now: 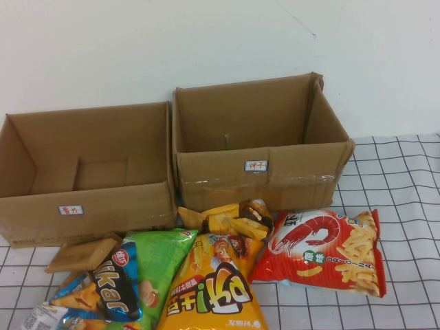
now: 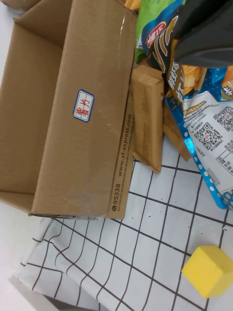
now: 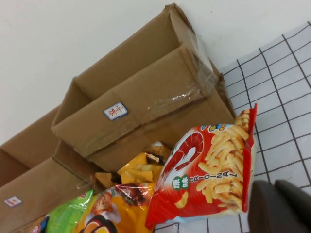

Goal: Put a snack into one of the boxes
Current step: Pick up the potato chip

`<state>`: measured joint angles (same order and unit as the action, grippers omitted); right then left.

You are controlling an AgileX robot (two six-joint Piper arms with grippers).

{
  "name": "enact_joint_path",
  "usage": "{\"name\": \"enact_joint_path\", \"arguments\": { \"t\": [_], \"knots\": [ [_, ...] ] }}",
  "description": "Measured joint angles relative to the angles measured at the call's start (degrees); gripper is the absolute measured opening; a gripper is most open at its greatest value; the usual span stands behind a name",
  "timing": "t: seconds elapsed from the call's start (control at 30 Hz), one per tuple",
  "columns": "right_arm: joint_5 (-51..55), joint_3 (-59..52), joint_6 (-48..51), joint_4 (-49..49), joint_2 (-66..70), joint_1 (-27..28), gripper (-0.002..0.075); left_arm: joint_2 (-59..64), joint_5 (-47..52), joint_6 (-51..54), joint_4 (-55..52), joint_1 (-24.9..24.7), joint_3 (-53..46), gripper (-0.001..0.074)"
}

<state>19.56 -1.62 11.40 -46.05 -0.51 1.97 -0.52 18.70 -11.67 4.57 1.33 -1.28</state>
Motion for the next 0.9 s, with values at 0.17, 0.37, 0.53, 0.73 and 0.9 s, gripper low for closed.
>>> {"name": "enact_joint_path", "arguments": {
  "t": [0.17,0.37,0.53,0.73,0.9],
  "knots": [
    [1.79,1.94,5.22,-0.2,2.25,0.0,-0.0001,0.0,0.0,0.0,0.0,0.0,0.0,-0.0001],
    [7.42,17.39,22.91,5.01,18.21,0.0,-0.0001,0.0,0.0,0.0,0.0,0.0,0.0,-0.0001],
    [12.78,29.69,28.11,14.19,34.71,0.0,0.0001,0.0,0.0,0.0,0.0,0.0,0.0,-0.0001],
    [17.19,38.07,32.54,12.71,52.4,0.0,0.0264,0.0,0.0,0.0,0.0,0.0,0.0,-0.0001],
    [19.31,43.04,38.89,3.53,67.88,0.0,0.0578,0.0,0.0,0.0,0.0,0.0,0.0,-0.0001]
  ]
}}
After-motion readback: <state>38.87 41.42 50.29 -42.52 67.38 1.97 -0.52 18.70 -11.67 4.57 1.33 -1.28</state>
